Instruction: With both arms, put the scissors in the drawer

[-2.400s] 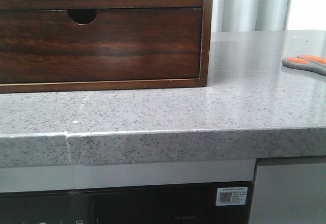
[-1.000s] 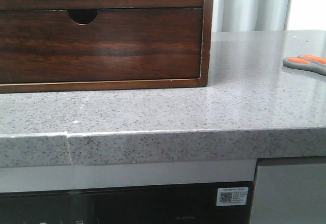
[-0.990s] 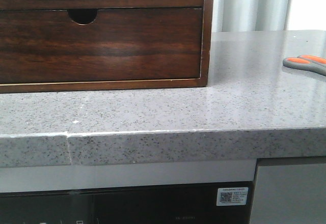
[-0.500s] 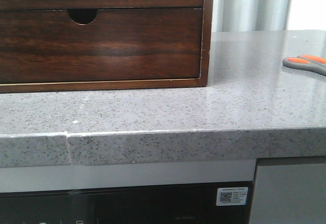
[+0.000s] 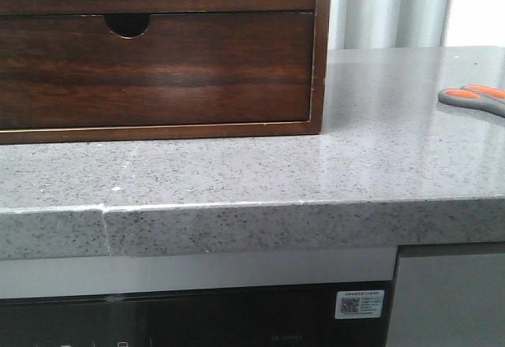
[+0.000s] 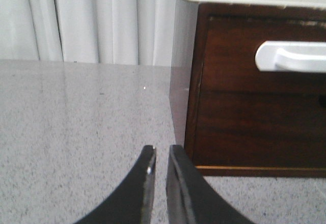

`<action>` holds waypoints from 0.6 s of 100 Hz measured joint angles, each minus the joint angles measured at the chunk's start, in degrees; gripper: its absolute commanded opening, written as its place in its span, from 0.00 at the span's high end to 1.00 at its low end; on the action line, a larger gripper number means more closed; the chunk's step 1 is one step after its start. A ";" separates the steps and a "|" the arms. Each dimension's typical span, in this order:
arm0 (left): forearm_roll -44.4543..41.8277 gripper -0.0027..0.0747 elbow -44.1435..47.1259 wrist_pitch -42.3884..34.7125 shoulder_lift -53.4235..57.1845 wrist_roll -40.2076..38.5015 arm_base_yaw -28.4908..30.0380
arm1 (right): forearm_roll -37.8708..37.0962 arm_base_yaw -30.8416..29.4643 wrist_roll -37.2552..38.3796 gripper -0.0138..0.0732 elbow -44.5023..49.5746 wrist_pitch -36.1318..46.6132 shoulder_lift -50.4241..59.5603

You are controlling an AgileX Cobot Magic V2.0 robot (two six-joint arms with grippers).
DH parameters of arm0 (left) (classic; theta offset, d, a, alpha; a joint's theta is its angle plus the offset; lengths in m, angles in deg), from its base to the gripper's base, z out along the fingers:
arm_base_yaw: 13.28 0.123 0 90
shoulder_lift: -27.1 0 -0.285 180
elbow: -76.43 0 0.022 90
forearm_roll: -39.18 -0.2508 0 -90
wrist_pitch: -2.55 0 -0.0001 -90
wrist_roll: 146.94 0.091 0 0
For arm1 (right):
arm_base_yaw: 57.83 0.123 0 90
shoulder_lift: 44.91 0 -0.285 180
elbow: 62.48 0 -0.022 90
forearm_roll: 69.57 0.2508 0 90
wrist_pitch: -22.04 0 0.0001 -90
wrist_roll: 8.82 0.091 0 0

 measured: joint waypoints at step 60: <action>-0.13 0.72 -5.33 -2.00 -5.96 0.00 0.00 | 4.60 0.00 0.00 0.95 -14.22 -10.85 -12.90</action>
